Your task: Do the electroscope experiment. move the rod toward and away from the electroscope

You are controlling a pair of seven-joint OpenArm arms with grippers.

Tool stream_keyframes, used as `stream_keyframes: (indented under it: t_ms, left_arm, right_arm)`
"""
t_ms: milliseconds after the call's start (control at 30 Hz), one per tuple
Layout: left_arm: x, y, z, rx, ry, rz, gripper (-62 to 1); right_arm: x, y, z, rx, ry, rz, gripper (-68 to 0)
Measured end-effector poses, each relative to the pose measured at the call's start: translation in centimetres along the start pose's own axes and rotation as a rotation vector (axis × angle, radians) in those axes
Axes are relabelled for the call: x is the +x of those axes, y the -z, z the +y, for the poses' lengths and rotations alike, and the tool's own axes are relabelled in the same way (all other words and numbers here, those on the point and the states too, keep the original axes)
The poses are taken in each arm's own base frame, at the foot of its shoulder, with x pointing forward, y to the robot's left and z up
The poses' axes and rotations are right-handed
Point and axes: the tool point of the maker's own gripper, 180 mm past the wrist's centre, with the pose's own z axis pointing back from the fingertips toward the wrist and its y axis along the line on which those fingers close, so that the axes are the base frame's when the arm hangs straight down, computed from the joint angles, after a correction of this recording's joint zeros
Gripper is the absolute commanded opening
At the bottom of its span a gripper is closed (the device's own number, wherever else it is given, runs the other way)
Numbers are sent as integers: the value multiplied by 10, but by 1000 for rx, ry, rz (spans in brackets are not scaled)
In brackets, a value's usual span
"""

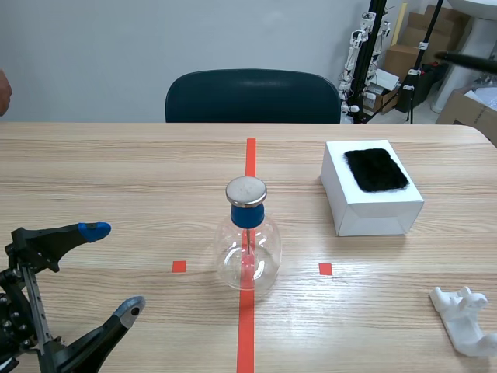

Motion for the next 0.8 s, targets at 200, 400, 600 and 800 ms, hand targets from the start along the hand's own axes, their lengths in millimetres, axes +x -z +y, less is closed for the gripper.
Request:
stream_keyframes:
  t_ms: [200, 400, 600, 800]
  left_arm:
    - [0, 0, 0, 0, 0, 0, 14]
    - [0, 0, 0, 0, 0, 0, 14]
    - [0, 0, 0, 0, 0, 0, 14]
    - [0, 0, 0, 0, 0, -1, 14]
  right_arm:
    - [53, 25, -12, 6, -70, -89, -669]
    - [101, 39, 4, 16, -144, -172, -669]
    - [133, 44, 24, 54, -200, -228, -669]
    - [152, 41, 41, 90, -269, -282, -669]
